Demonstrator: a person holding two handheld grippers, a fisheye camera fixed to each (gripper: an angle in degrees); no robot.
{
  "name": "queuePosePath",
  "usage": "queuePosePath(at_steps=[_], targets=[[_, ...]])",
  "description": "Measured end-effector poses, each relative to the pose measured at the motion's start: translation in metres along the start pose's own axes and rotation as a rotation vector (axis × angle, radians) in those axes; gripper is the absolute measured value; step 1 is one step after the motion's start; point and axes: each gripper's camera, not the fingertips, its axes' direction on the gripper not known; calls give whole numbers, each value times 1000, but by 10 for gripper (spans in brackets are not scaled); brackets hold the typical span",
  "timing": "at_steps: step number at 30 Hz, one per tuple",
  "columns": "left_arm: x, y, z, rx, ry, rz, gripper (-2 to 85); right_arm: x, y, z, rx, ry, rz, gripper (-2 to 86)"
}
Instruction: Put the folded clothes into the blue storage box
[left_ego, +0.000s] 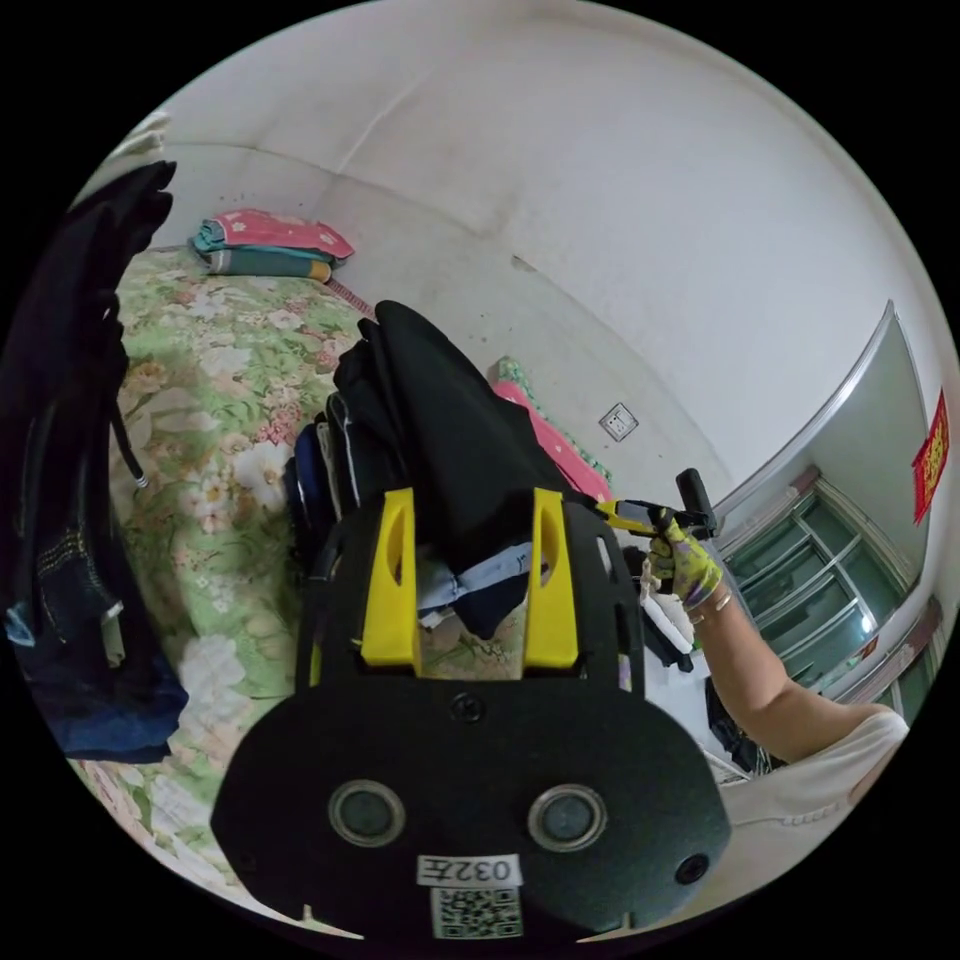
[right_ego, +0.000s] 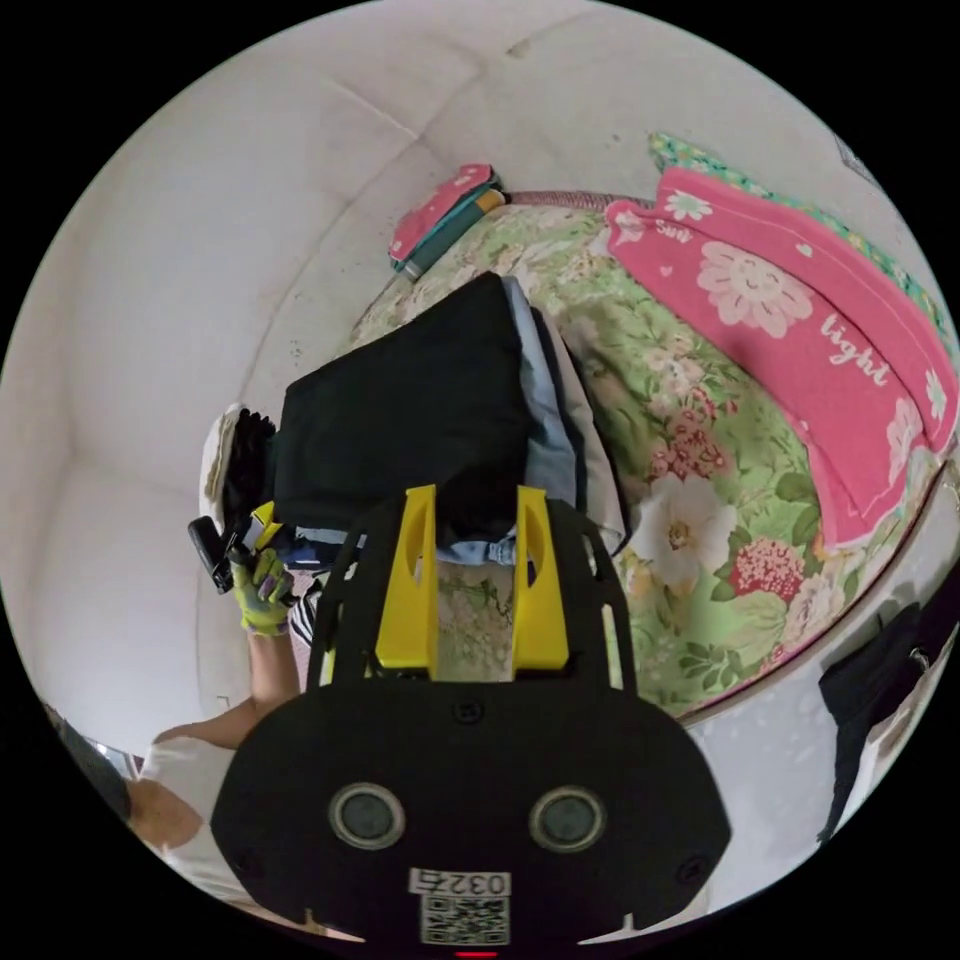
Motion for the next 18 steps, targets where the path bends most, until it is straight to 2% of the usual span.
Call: queuePosePath(at_steps=[6,9,12,14,18], targets=[[3,-8,-5,-4,25,-9,124,-15,-6,4,-56,23,-2,81],[3,-13,-8,-15,28,-14,117,-36,-5,3,-58,93,-109,54],[-1,-15,-11,-10,48,-36,99,-50,0,-10,19,-66,-165,50],[-8,-17,-15,5,83,-60,70,-48,5,-30,125,-309,-147,50],[-21,-18,-19,22,185,-108,51,-42,20,-58,228,-464,-152,49]])
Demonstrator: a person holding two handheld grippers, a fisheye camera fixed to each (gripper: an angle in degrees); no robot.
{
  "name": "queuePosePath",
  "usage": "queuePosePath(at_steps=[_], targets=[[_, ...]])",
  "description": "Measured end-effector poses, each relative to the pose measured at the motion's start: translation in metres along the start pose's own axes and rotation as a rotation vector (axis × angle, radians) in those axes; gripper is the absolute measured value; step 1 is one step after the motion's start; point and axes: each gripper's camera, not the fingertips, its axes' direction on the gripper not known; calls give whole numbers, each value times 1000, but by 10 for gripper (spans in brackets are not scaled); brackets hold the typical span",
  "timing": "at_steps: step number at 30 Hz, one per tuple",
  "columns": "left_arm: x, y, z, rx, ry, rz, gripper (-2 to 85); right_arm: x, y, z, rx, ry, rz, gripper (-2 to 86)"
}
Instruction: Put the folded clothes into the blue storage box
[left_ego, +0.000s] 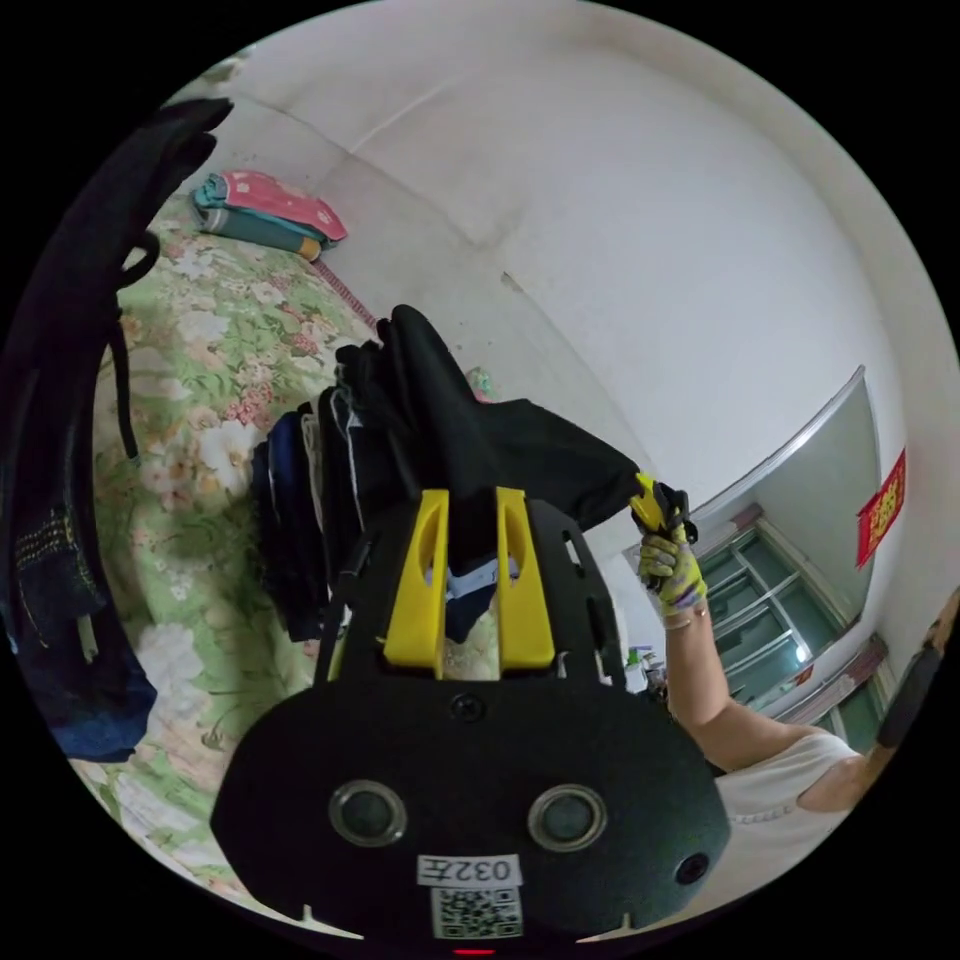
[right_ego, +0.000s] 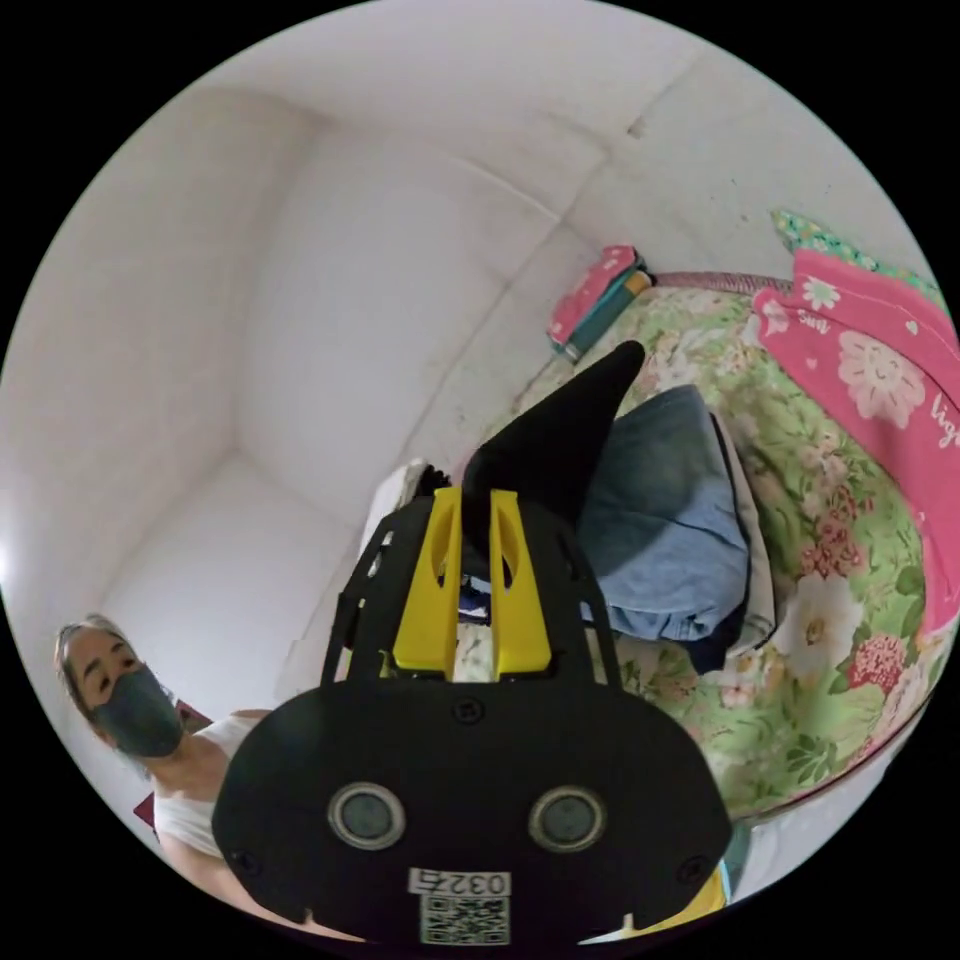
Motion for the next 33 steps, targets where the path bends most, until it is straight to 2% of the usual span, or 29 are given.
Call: queuePosePath(at_steps=[3,6,9,12,16,20,24,27,29,33], targets=[[-7,1,2,-24,12,-21,65,10,17,-28,68,-24,30,49],[-12,0,9,-35,68,-26,84,40,38,-43,96,17,157,49],[-5,-3,19,-53,38,-8,88,64,54,-48,99,50,229,50],[7,-10,34,-87,-71,38,90,79,63,-52,128,17,248,56],[3,-23,63,-130,-89,37,90,96,61,-47,60,94,305,100],[-2,-30,92,-158,-131,66,70,106,55,-37,-50,222,297,57],[-6,-34,94,-120,-102,68,29,101,54,-53,3,169,215,47],[-3,-35,100,-112,14,91,16,90,62,-80,87,31,121,45],[11,-31,112,-139,155,152,14,85,79,-110,156,-53,59,45],[33,-10,148,-246,317,227,15,84,126,-162,218,-60,6,46]])
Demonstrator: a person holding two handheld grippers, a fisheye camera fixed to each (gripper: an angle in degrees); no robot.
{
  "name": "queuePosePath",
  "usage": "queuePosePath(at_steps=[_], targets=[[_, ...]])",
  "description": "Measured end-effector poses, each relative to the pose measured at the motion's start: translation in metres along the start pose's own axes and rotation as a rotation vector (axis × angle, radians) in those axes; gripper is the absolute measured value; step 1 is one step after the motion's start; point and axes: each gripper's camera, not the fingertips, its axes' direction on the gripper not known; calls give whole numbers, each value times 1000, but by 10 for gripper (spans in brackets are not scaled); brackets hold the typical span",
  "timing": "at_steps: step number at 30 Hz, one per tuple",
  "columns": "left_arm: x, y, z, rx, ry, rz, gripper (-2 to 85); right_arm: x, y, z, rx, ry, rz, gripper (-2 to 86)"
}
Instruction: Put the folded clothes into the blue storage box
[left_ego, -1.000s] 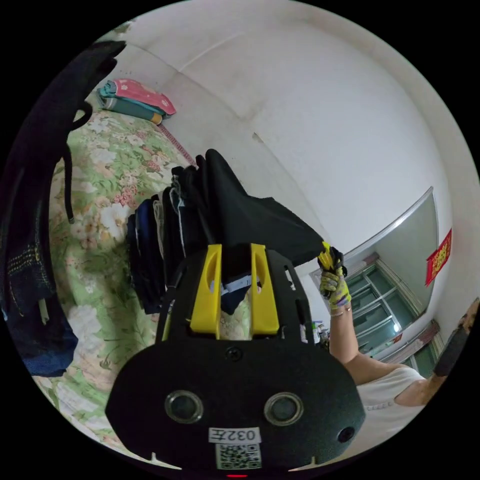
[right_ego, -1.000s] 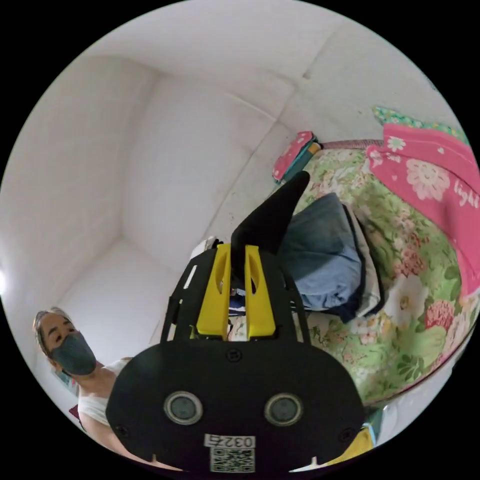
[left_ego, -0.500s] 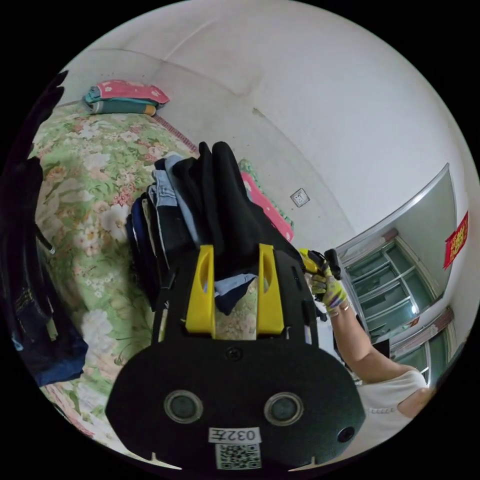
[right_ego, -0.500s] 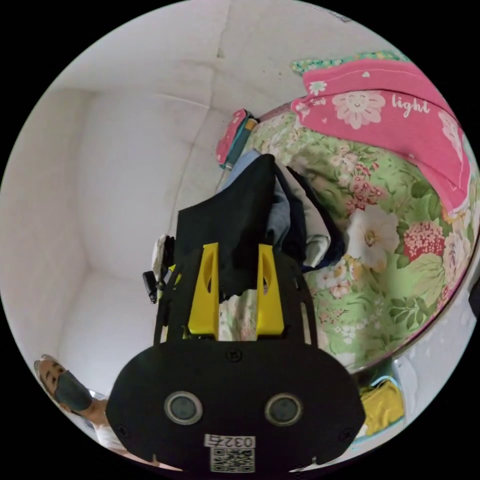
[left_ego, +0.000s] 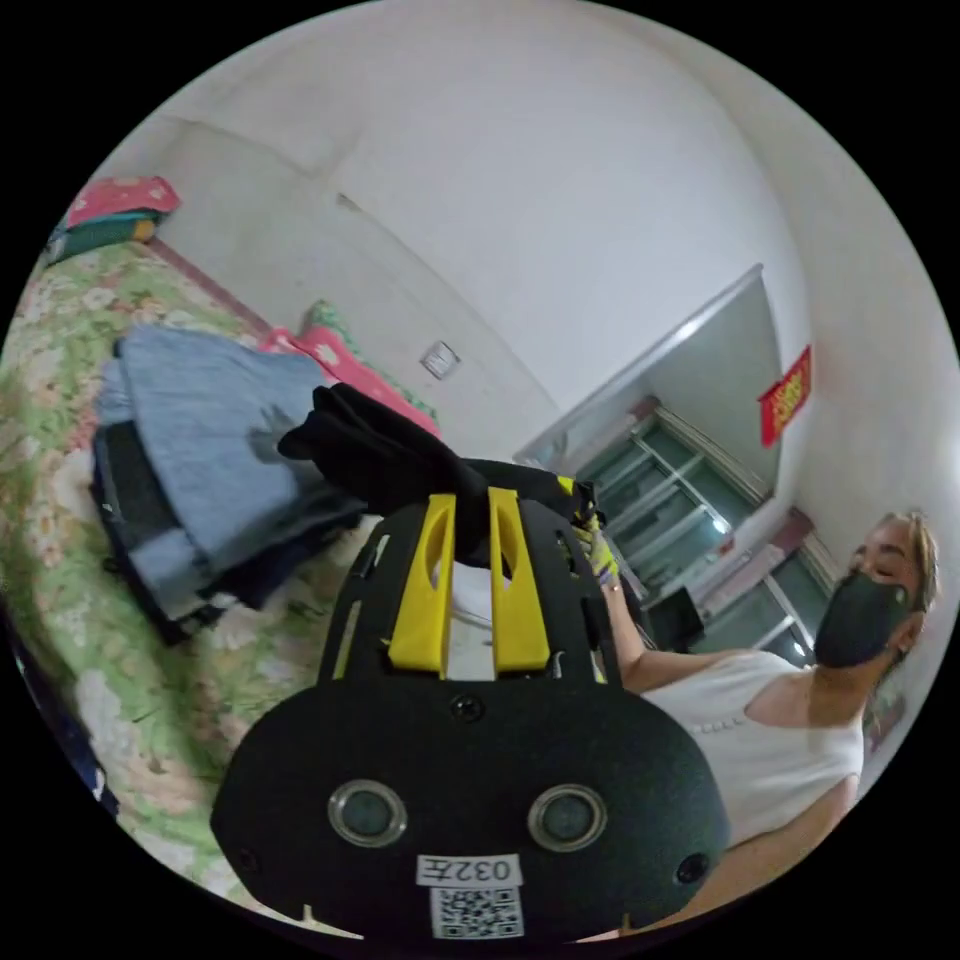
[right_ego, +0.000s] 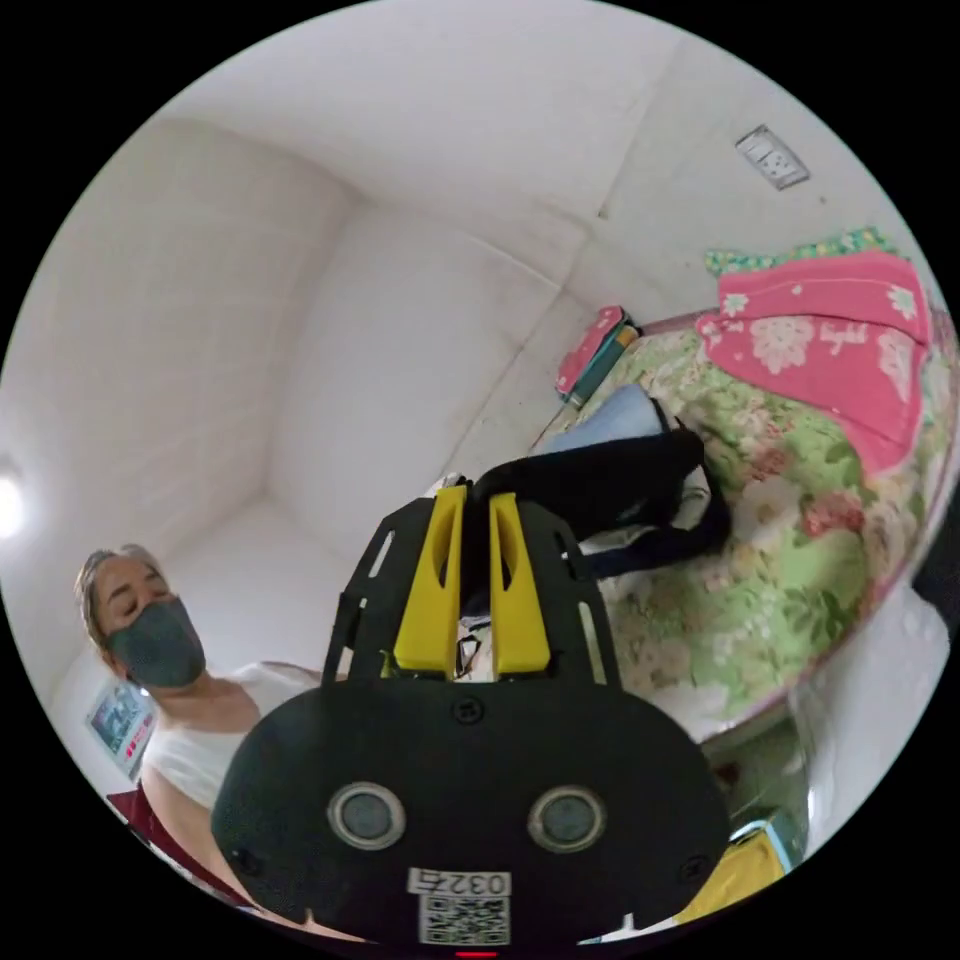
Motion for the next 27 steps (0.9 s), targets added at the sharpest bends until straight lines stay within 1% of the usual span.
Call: queuePosePath(at_steps=[2,3,5,6,8,9,11,12,14,15,17,20,22,24,27], targets=[[-7,15,54,-111,146,-9,14,6,38,-43,46,52,27,46],[-9,20,71,-150,181,-16,14,8,49,-53,60,66,42,46],[-19,49,148,-327,307,-46,13,17,99,-92,113,155,126,46],[-22,58,169,-377,333,-52,12,19,112,-101,124,189,153,46],[-31,100,252,-576,403,-120,12,29,167,-132,172,324,280,46],[-33,112,272,-627,416,-140,11,32,181,-139,186,355,319,46],[-31,162,349,-831,424,-158,11,45,234,-164,249,465,475,46],[-29,175,366,-882,418,-146,11,48,246,-169,265,492,511,46],[-14,226,431,-1085,385,-56,10,60,294,-188,341,569,651,47],[-10,239,446,-1132,379,-30,10,64,304,-192,363,581,680,47],[5,291,498,-1300,387,61,9,78,342,-204,432,612,787,47],[21,345,544,-1456,419,161,8,89,372,-212,457,660,859,46],[32,371,560,-1536,428,216,9,91,386,-215,466,681,890,46],[45,399,567,-1614,473,291,10,93,399,-219,473,712,913,47],[61,465,575,-1749,489,396,23,104,429,-229,445,849,1012,51]])
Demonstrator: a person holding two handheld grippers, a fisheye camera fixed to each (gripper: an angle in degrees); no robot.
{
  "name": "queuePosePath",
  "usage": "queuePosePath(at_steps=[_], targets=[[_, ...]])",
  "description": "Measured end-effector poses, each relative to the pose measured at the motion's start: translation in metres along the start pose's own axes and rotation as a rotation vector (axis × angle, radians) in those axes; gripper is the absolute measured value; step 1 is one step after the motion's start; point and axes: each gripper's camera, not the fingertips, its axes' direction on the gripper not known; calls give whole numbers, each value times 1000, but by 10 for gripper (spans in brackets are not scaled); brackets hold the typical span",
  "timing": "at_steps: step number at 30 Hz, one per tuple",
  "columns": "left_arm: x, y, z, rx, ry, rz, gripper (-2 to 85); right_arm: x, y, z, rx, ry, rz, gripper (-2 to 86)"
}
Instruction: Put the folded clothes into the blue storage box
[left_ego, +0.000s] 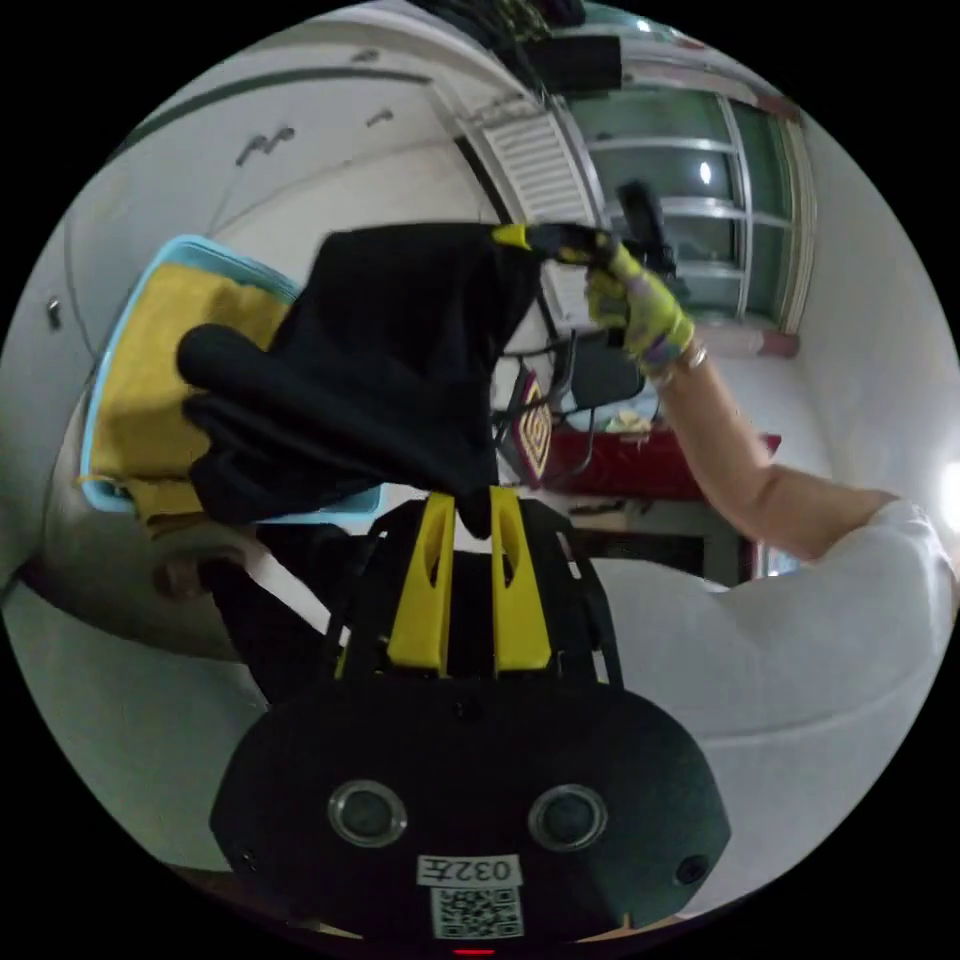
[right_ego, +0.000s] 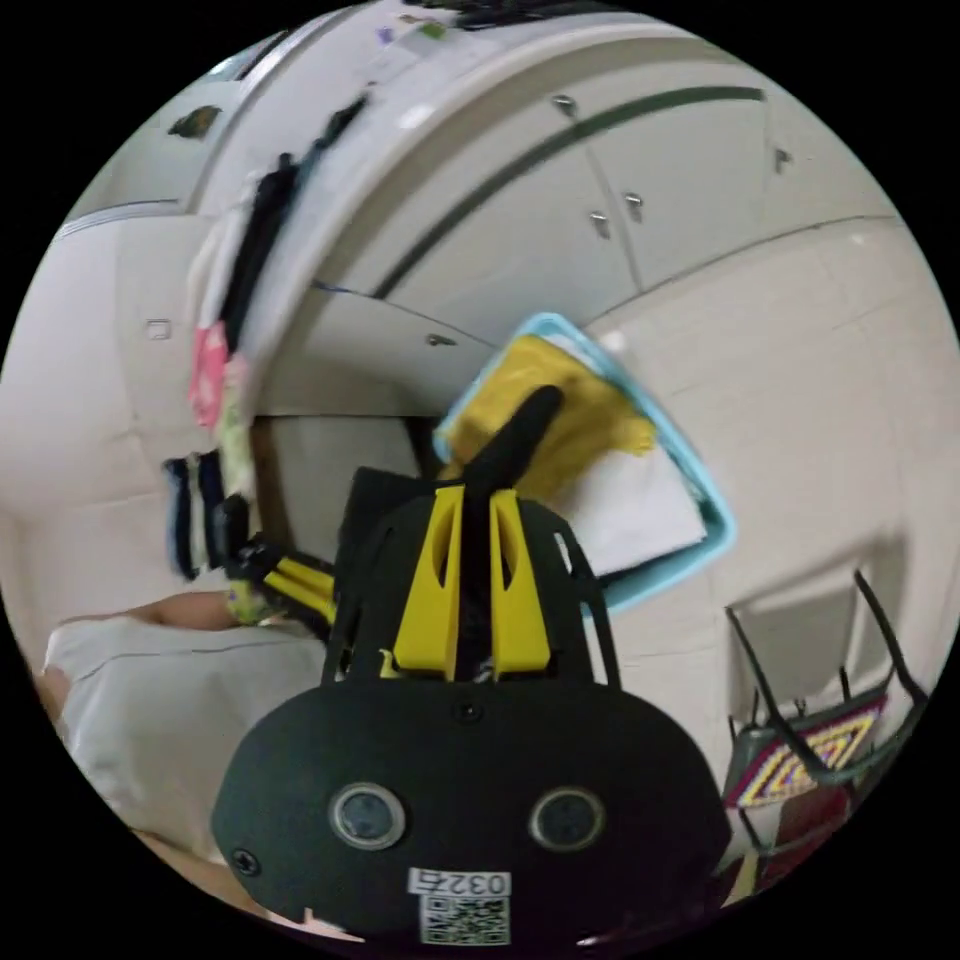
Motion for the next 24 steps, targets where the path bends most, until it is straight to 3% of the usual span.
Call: queuePosePath(at_steps=[2,4,7,12,14,24], targets=[[-11,-18,76,-298,-86,27,38,47,4,17,-62,203,200,75],[-21,-16,119,-482,-8,24,40,80,14,29,-151,241,361,91],[-28,-1,119,-483,-17,18,24,91,35,26,-35,129,422,80],[-50,33,34,-232,-8,-90,6,73,50,27,114,-16,376,78],[-51,60,-23,-46,-27,-127,-2,54,44,33,152,-127,298,78],[21,269,-197,849,-227,-305,-8,-107,-29,87,-82,-362,-242,75]])
